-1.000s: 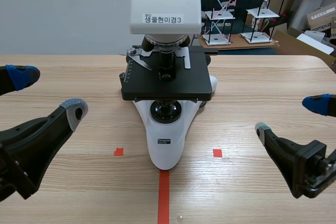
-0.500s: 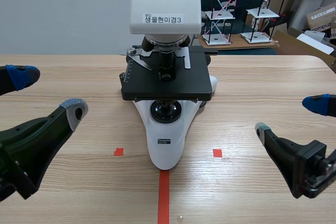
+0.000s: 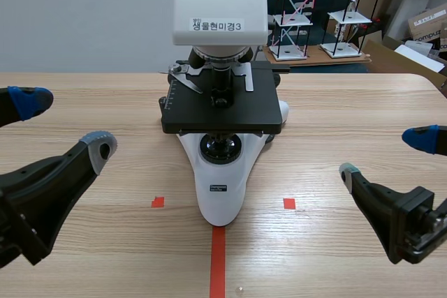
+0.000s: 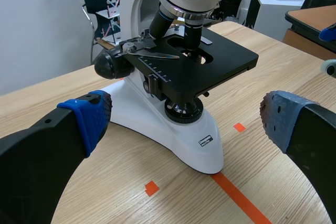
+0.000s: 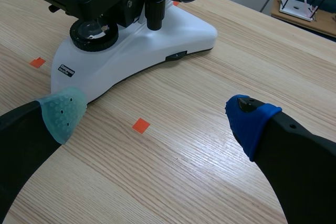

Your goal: Point at the stage clip

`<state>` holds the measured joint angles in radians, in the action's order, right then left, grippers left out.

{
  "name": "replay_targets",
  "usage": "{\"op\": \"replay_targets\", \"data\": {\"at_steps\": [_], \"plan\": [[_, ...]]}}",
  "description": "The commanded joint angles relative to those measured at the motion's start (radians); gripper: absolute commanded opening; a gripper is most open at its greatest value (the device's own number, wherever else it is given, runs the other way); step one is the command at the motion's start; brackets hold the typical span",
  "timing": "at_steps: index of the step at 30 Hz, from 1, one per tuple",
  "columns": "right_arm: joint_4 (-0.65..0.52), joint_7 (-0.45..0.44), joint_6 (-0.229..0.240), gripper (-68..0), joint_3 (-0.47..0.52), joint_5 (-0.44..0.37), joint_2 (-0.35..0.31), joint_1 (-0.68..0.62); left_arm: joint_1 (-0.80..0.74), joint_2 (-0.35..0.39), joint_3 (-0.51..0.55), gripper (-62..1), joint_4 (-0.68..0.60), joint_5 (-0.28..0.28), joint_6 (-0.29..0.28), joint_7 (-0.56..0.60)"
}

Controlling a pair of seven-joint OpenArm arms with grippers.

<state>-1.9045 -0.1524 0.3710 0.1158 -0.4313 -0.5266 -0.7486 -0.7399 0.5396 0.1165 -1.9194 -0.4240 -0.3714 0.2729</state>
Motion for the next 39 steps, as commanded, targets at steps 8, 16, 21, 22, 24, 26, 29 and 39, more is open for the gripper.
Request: {"op": "replay_targets", "data": {"at_steps": [8,16,21,22,24,26,29,39], "plan": [[-0.021,-0.018,-0.004,-9.3,0.008,-0.007,-0.011,-0.002,-0.008,-0.005,0.002,-24.8,-0.006,-0.006,-0.004,0.014],[-0.021,-0.018,-0.004,-9.3,0.008,-0.007,-0.011,-0.002,-0.007,-0.005,-0.009,-57.9,0.09,0.001,-0.007,0.05],[-0.021,-0.017,-0.004,-9.3,0.008,-0.007,-0.011,-0.002,0.005,-0.004,-0.025,-57.9,0.179,0.001,-0.027,0.152],[-0.021,-0.017,-0.004,-9.3,0.008,-0.007,-0.011,-0.002,0.011,-0.004,-0.027,-57.9,0.195,0.001,-0.029,0.159],[-0.021,-0.017,-0.004,-9.3,0.008,-0.007,-0.011,-0.002,0.029,-0.005,-0.029,-58.0,0.219,0.001,-0.05,0.173],[-0.021,-0.018,-0.004,-9.3,0.008,-0.007,-0.011,-0.002,0.054,-0.004,-0.029,-58.0,0.234,0.001,-0.066,0.18],[-0.021,-0.018,-0.004,-9.3,0.008,-0.007,-0.011,-0.002,0.093,-0.004,-0.029,-58.0,0.238,0.001,-0.075,0.18],[-0.021,-0.018,-0.004,-9.3,0.008,-0.007,-0.011,-0.002,0.261,-0.004,-0.106,-58.0,0.238,0.063,-0.095,0.043]]}}
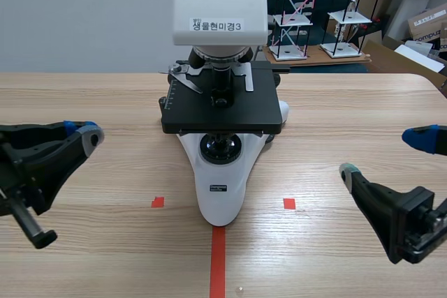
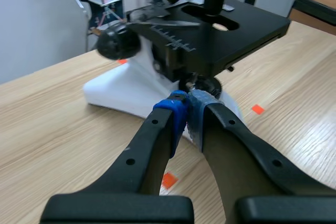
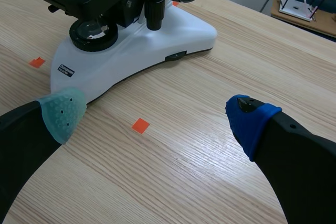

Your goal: Point at the stage clip

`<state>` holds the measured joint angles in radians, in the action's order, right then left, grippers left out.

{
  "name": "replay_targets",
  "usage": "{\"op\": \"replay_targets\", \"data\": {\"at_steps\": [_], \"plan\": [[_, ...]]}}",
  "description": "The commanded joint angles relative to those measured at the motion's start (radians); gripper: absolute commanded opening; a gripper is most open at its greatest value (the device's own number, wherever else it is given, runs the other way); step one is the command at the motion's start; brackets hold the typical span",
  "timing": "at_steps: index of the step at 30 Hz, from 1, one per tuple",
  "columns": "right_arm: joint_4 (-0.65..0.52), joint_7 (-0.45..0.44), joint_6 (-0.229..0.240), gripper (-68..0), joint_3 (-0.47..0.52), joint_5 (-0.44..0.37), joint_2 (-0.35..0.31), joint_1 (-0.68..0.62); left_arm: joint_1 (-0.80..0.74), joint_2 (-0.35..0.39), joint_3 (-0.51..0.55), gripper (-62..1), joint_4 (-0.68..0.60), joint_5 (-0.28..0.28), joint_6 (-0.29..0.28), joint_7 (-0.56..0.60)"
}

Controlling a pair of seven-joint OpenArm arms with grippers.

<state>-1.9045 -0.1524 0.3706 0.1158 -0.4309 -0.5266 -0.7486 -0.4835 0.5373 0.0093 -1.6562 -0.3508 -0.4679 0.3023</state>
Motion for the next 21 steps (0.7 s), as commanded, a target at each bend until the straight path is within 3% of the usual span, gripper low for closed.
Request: {"op": "replay_targets", "data": {"at_steps": [1,11,21], "plan": [[-0.021,-0.018,-0.003,-9.3,0.008,-0.007,-0.011,-0.002,0.017,-0.002,-0.005,-58.0,-0.026,-0.007,0.003,0.013],[-0.021,-0.018,-0.003,-9.3,0.008,-0.007,-0.011,-0.002,0.134,0.012,-0.029,-58.0,-0.023,0.073,0.005,0.01],[-0.021,-0.018,-0.003,-9.3,0.008,-0.007,-0.011,-0.002,0.264,0.064,-0.068,-58.0,0.078,0.087,0.009,0.003]]}}
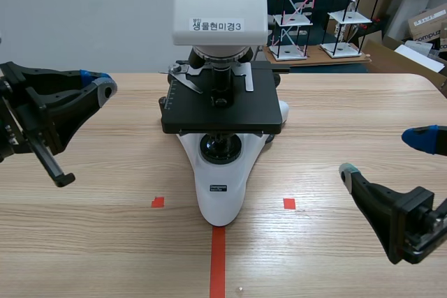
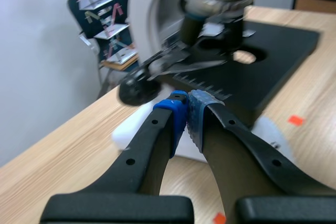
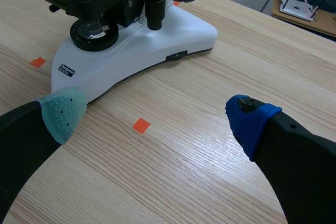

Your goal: Point at the stage clip

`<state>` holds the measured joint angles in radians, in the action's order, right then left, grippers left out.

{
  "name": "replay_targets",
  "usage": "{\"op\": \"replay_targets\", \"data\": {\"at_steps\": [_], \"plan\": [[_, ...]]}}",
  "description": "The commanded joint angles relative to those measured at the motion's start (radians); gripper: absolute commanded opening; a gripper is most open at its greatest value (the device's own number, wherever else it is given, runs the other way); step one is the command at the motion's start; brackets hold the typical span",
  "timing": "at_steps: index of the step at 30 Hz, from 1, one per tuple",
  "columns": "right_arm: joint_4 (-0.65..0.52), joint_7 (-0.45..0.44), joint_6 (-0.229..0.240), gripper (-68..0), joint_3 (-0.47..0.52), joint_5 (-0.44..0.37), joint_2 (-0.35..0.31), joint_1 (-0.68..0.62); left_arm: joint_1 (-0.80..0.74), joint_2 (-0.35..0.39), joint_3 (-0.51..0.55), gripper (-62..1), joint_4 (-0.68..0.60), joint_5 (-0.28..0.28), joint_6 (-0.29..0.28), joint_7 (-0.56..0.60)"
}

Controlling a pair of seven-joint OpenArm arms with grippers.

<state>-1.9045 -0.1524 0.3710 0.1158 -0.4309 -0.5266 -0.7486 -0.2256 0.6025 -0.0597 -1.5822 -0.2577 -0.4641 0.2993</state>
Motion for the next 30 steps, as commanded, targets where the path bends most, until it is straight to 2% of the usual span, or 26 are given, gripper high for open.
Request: {"op": "replay_targets", "data": {"at_steps": [1,9,21,30], "plan": [[-0.021,-0.018,-0.004,-9.3,0.008,-0.007,-0.011,-0.002,0.016,-0.001,0.001,-58.0,0.019,-0.007,0.005,-0.006],[-0.021,-0.018,-0.004,-9.3,0.008,-0.007,-0.011,-0.002,0.075,0.0,0.001,-58.0,0.091,-0.007,-0.003,-0.07],[-0.021,-0.018,-0.003,-9.3,0.008,-0.007,-0.011,-0.002,0.147,-0.001,-0.02,-58.0,0.092,0.016,-0.056,-0.084],[-0.021,-0.018,-0.003,-9.3,0.008,-0.008,-0.011,-0.002,0.196,-0.001,-0.065,-58.0,0.092,0.016,-0.065,-0.109]]}}
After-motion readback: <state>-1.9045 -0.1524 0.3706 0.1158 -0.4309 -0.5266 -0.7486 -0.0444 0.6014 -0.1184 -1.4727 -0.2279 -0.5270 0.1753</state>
